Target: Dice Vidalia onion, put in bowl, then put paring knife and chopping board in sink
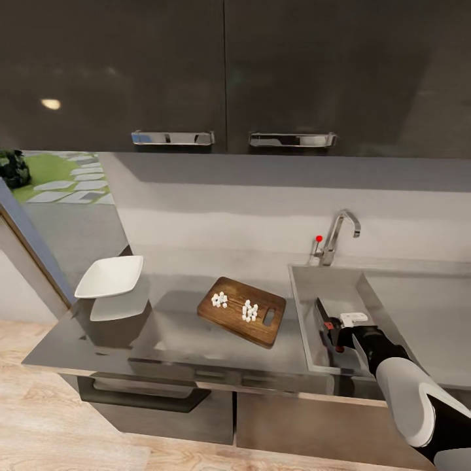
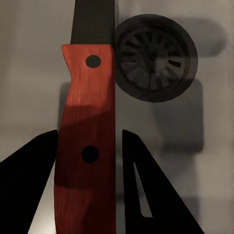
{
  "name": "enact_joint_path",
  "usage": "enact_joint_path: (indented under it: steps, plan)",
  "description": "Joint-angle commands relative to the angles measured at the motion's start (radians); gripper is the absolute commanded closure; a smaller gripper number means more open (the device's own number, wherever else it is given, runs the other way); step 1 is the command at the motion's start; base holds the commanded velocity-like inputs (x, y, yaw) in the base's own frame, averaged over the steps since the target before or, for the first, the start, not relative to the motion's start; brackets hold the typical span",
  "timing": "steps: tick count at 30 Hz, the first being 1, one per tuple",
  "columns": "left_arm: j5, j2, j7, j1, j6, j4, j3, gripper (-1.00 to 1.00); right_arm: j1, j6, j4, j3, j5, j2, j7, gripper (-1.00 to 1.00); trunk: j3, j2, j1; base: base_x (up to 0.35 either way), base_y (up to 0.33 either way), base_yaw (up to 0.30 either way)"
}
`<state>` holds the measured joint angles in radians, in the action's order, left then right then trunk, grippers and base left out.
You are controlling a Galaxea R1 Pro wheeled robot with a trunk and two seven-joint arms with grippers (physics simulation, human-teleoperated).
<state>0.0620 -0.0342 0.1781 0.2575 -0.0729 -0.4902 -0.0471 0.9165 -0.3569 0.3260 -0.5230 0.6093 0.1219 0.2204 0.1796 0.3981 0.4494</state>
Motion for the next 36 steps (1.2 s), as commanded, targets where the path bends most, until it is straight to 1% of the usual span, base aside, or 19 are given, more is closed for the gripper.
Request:
enact_joint_path:
  steps: [1, 6, 7, 17, 20, 22, 25, 29, 32, 33, 35, 36]
  plan:
    - [0.007, 0.000, 0.006, 0.000, -0.002, -0.001, -0.005, -1.00, 0.001, -0.004, 0.002, -0.008, 0.010, -0.001, 0.008, 1.00, 0.002, 0.002, 0.001, 0.000, 0.000, 0.000]
    - [0.006, 0.001, 0.006, 0.000, -0.001, -0.001, -0.005, -1.00, 0.001, -0.004, 0.002, -0.008, 0.010, -0.001, 0.008, 1.00, 0.002, 0.002, 0.001, 0.000, 0.000, 0.000]
    - [0.006, 0.001, 0.006, 0.000, -0.001, -0.001, -0.005, -1.00, 0.001, -0.004, 0.002, -0.008, 0.010, -0.001, 0.008, -1.00, 0.002, 0.002, 0.001, 0.000, 0.000, 0.000]
    - [0.006, 0.000, 0.006, 0.000, -0.001, -0.001, -0.005, -1.00, 0.001, -0.003, 0.012, -0.010, 0.010, 0.001, 0.016, -1.00, 0.002, 0.002, 0.001, 0.000, 0.000, 0.000]
    - [0.006, 0.000, 0.006, 0.000, -0.002, -0.002, -0.005, -1.00, 0.001, -0.002, 0.036, -0.012, -0.001, 0.003, 0.039, -1.00, 0.002, 0.002, 0.001, 0.000, 0.000, 0.000]
    - [0.006, 0.000, 0.006, 0.000, -0.001, -0.002, -0.005, -1.00, 0.001, -0.003, 0.093, -0.010, -0.009, 0.003, 0.085, -1.00, 0.002, 0.002, 0.001, 0.000, 0.000, 0.000]
    - [0.006, 0.000, 0.006, 0.000, -0.001, -0.003, -0.005, -1.00, 0.001, -0.012, 0.245, -0.006, -0.011, -0.002, 0.163, -1.00, 0.002, 0.002, 0.001, 0.000, 0.000, 0.000]
    - [0.006, 0.000, 0.006, 0.000, -0.001, -0.005, -0.005, -1.00, 0.001, -0.007, 0.308, -0.005, -0.011, -0.006, 0.221, -1.00, 0.002, 0.002, 0.001, 0.000, 0.000, 0.000]
    - [0.006, -0.001, 0.007, 0.000, -0.001, -0.004, -0.005, -1.00, 0.000, -0.004, 0.373, -0.005, -0.008, -0.007, 0.309, -1.00, 0.002, 0.002, 0.001, 0.000, 0.000, 0.000]
    - [0.006, -0.001, 0.007, 0.000, -0.001, -0.004, -0.005, -1.00, -0.002, -0.003, 0.388, -0.005, -0.007, -0.007, 0.326, -1.00, 0.002, 0.002, 0.001, 0.000, 0.000, 0.000]
    - [0.006, -0.001, 0.007, -0.001, -0.001, -0.003, -0.005, -1.00, -0.019, -0.002, 0.439, -0.005, -0.007, -0.010, 0.348, -1.00, 0.002, 0.002, 0.001, 0.000, 0.000, 0.000]
    - [0.006, -0.001, 0.006, 0.000, -0.001, -0.003, -0.005, -1.00, -0.041, -0.001, 0.492, -0.005, -0.007, -0.021, 0.354, -1.00, 0.002, 0.002, 0.001, 0.000, 0.000, 0.000]
